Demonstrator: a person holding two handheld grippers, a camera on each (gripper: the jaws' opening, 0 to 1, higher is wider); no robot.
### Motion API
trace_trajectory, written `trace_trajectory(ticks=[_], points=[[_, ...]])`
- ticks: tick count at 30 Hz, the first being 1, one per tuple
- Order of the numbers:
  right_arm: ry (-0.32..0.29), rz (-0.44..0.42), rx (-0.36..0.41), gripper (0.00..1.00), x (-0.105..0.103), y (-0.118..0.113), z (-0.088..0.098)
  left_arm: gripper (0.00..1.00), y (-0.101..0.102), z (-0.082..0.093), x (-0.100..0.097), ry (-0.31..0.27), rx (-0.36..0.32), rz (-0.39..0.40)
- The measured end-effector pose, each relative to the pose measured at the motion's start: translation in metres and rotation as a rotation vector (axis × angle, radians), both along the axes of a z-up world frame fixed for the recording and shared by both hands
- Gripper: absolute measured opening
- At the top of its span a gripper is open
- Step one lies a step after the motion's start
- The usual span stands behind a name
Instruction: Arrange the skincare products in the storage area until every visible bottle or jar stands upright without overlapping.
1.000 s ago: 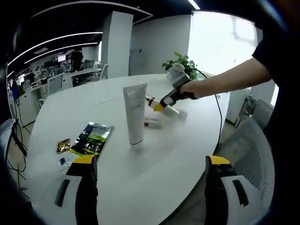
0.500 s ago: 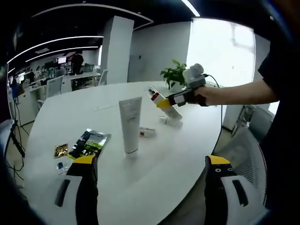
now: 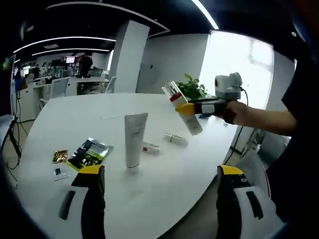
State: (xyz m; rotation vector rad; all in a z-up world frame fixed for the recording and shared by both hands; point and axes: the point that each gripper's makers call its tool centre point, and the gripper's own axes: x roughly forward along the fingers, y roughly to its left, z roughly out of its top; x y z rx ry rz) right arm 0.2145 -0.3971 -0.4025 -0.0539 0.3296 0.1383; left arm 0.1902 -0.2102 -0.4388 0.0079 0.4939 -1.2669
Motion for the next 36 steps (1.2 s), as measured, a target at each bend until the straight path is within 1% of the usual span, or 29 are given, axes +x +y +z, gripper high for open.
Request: trace_trajectory(ticks=[2,4,6,8,10,11,13,15,16,17,18,21,22,24,27,33,34,35,36], points=[[-0.032,0.008,-0.020,0.21,-0.002,0.011,0.013,0.88,0.001,0.003,0.002,0.012,-0.009,0.008],[-0.044,0.011,-0.031,0.21,-0.002,0.017,0.017,0.91,0.004,0.004,0.006,0.013,-0.020,0.010],[-0.051,0.026,-0.045,0.21,-0.003,0.026,0.020,0.92,0.005,0.010,0.006,0.013,-0.024,0.012],[-0.064,0.051,-0.042,0.21,-0.005,0.037,0.026,0.92,0.005,0.024,0.005,0.008,-0.051,0.019],[-0.076,0.065,-0.038,0.21,-0.007,0.045,0.030,0.92,0.004,0.030,0.004,0.007,-0.068,0.023],[-0.083,0.088,-0.038,0.21,-0.008,0.053,0.032,0.92,0.003,0.034,0.003,0.006,-0.074,0.024],[-0.090,0.105,-0.051,0.21,-0.009,0.062,0.033,0.92,0.001,0.043,0.002,0.008,-0.096,0.026],[-0.093,0.141,-0.063,0.21,-0.010,0.075,0.035,0.92,-0.003,0.050,0.001,0.009,-0.119,0.021],[-0.094,0.141,-0.059,0.21,-0.010,0.077,0.034,0.91,-0.004,0.051,0.001,0.015,-0.122,0.019],[-0.091,0.163,-0.050,0.21,-0.010,0.082,0.032,0.90,-0.006,0.051,0.002,0.033,-0.127,0.020],[-0.090,0.165,-0.050,0.21,-0.009,0.085,0.030,0.90,-0.008,0.051,0.003,0.046,-0.130,0.024],[-0.092,0.187,-0.063,0.21,-0.010,0.095,0.029,0.89,-0.012,0.055,0.006,0.054,-0.146,0.036],[-0.097,0.194,-0.067,0.21,-0.010,0.099,0.030,0.88,-0.014,0.059,0.007,0.069,-0.159,0.045],[-0.107,0.209,-0.061,0.21,-0.010,0.105,0.032,0.85,-0.017,0.066,0.008,0.123,-0.197,0.066],[-0.129,0.235,-0.049,0.21,-0.010,0.116,0.035,0.84,-0.020,0.078,0.011,0.149,-0.251,0.087],[-0.165,0.260,-0.029,0.21,-0.007,0.133,0.042,0.80,-0.027,0.099,0.015,0.123,-0.262,0.104],[-0.167,0.261,-0.026,0.21,-0.006,0.135,0.042,0.77,-0.028,0.102,0.016,0.122,-0.267,0.116],[-0.169,0.264,-0.021,0.21,-0.006,0.137,0.042,0.74,-0.026,0.103,0.021,0.109,-0.250,0.152],[-0.174,0.265,-0.008,0.21,-0.005,0.140,0.043,0.72,-0.026,0.103,0.021,0.102,-0.245,0.157]])
